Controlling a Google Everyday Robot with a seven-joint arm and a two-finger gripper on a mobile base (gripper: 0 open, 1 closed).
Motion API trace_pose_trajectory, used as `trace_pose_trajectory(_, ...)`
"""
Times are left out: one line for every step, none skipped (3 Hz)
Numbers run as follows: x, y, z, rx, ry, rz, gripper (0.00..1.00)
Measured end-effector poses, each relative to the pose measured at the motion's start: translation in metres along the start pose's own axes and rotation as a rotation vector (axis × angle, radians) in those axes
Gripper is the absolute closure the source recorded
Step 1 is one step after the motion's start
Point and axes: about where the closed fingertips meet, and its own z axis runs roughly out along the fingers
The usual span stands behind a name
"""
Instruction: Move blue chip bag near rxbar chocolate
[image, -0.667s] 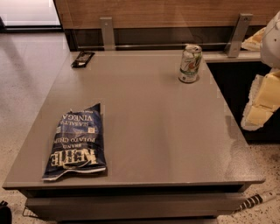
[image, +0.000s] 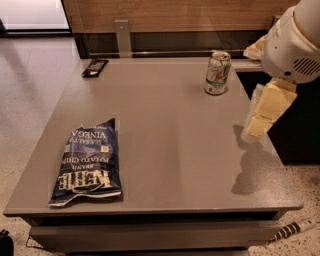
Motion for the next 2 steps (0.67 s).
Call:
trace_pose_trajectory(-0.046,0.003,0.034,-0.048,-0.149,-0.029,0.00)
trace_pose_trajectory(-0.098,0.020,0.060,-0.104,-0.255,-0.071,0.00)
